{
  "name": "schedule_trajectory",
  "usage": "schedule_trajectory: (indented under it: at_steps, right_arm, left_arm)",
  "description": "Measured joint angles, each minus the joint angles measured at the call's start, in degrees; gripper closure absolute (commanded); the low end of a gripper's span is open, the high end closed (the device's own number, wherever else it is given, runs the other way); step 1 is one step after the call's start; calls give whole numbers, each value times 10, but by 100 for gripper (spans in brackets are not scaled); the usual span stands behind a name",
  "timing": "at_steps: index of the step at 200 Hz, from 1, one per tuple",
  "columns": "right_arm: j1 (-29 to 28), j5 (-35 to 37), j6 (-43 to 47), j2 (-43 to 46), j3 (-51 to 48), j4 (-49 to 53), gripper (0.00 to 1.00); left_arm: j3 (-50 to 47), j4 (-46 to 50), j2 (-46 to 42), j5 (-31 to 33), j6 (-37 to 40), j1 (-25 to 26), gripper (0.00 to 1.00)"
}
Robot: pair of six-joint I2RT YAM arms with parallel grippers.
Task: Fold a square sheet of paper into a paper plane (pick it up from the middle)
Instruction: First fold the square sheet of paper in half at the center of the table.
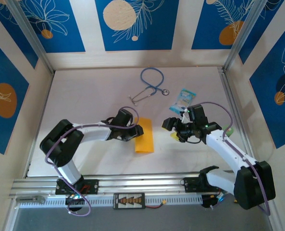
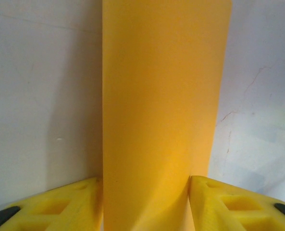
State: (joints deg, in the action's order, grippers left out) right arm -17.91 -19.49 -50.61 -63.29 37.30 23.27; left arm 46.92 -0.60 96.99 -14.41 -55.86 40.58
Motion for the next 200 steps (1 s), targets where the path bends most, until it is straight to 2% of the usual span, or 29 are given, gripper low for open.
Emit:
schedule_trajectory:
  at_steps: [70, 130, 200]
  right_arm:
    - [-19, 0, -1, -20, 2, 0, 19]
    - [-24, -5, -1, -34, 2, -19, 21]
    - [-40, -7, -1, -60, 7, -29, 21]
  left_arm:
    - [1, 50, -30, 41, 25, 2, 44]
    - [1, 77, -31, 56, 40, 2, 50]
    - [2, 91, -34, 77, 39, 2, 49]
